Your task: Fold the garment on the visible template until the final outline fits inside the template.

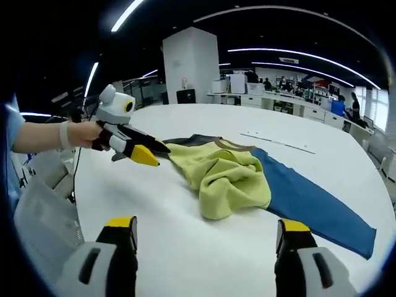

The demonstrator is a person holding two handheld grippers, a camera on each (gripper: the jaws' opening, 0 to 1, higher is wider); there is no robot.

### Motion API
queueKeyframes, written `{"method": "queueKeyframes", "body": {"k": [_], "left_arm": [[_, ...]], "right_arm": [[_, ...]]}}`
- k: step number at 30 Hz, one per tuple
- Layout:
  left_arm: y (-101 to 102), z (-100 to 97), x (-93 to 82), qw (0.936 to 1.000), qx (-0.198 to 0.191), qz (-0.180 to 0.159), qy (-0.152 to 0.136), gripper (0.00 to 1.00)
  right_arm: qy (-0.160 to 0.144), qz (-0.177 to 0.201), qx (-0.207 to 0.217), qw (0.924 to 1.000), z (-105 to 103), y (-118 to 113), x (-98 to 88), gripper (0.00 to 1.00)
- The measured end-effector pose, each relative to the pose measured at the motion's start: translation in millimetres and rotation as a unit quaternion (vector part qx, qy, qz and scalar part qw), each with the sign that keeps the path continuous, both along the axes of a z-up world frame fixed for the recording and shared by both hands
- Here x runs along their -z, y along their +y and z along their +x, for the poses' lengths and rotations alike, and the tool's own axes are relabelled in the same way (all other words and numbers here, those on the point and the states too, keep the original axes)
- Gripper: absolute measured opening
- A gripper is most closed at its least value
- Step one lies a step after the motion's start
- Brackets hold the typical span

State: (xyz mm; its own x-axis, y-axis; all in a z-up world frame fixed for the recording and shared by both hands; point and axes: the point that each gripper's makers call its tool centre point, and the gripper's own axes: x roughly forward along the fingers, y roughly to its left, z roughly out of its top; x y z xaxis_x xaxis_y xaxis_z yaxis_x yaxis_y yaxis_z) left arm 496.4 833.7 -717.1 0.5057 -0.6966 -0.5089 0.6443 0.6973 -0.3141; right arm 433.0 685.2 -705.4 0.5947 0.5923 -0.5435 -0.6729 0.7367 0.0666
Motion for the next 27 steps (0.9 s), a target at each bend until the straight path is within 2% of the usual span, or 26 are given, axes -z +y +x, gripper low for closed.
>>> {"method": "queueKeyframes", "body": {"k": [3,6,10,16,20,23,27], "left_arm": [[-7.6,1.9,3.2,1.0,0.004,-0.002,0.003,0.51],[-13.5,2.9,7.7,0.9998,0.011,-0.01,0.016,0.44],[-19.7,4.2,11.6,0.9995,0.016,-0.013,0.023,0.41],[-24.1,6.3,13.8,0.999,0.02,-0.024,0.033,0.32],[-26.4,6.8,17.1,0.9986,0.023,-0.026,0.041,0.29],[-26.4,8.7,18.9,0.9983,0.023,-0.029,0.046,0.27],[-28.9,10.6,20.8,0.9977,0.022,-0.035,0.053,0.22]], "right_arm": [[-0.006,-0.001,-0.002,1.0,0.0,4.1,-3.4,0.91],[-0.013,0.002,-0.01,0.9999,-0.1,14.4,-6.6,0.88],[-0.031,-0.007,-0.031,0.999,-0.1,29.8,-10.0,0.82],[-0.042,-0.008,-0.057,0.9975,2.1,52.9,-11.9,0.75],[-0.041,-0.017,-0.085,0.9954,3.5,71.0,-4.5,0.68],[-0.039,-0.022,-0.106,0.9934,4.1,83.6,1.9,0.57],[-0.022,-0.043,-0.108,0.993,10.3,99.2,21.6,0.48]]}}
